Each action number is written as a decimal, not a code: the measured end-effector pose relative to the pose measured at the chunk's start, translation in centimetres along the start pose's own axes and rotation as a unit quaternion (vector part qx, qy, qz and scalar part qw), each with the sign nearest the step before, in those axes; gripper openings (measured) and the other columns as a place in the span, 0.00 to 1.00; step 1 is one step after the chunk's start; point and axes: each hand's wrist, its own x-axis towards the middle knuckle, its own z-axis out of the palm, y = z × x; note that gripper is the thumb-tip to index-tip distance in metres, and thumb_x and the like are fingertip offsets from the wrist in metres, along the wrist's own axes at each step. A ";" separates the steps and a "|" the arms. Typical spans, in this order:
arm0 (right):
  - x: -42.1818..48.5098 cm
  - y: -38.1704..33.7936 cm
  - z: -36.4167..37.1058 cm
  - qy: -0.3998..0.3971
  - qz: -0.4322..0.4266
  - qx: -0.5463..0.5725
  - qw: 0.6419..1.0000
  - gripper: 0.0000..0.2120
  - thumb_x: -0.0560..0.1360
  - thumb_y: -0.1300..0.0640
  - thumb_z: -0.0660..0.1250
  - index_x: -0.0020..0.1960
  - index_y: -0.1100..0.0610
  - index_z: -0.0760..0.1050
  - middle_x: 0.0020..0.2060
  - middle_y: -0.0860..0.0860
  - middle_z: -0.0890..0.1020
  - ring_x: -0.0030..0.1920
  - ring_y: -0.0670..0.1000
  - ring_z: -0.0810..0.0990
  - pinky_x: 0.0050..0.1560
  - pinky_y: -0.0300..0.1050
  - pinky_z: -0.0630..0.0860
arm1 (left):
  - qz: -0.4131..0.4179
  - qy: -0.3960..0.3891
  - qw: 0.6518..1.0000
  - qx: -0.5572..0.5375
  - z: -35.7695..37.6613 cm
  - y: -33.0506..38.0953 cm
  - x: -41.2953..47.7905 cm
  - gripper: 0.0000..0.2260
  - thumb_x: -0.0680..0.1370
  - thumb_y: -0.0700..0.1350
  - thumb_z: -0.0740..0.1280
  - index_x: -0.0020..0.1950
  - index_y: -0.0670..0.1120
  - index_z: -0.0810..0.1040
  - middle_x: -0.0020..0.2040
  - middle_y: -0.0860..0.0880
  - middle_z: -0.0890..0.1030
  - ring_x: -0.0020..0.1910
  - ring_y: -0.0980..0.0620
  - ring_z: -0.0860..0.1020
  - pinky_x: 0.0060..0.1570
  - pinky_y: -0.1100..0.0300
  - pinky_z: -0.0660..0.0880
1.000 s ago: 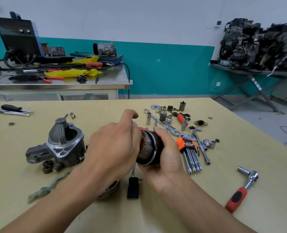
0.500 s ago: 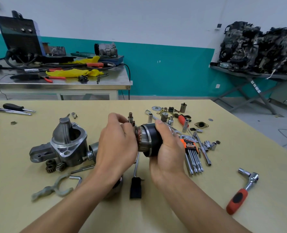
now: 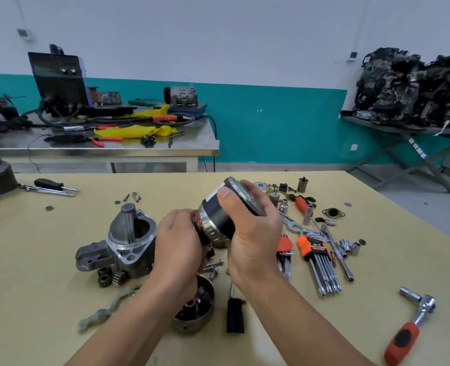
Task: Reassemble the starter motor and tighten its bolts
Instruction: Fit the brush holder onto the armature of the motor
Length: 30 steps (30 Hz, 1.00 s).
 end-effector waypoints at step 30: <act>1.4 -1.2 -4.5 0.112 0.201 0.193 0.954 0.20 0.56 0.52 0.76 0.47 0.54 0.82 0.42 0.55 0.85 0.45 0.55 0.83 0.54 0.50 0.79 | 0.084 -0.359 0.609 0.702 -6.5 1.7 0.8 0.51 0.58 0.70 0.78 0.76 0.65 0.56 0.69 0.63 0.64 0.66 0.59 0.67 0.66 0.59 0.69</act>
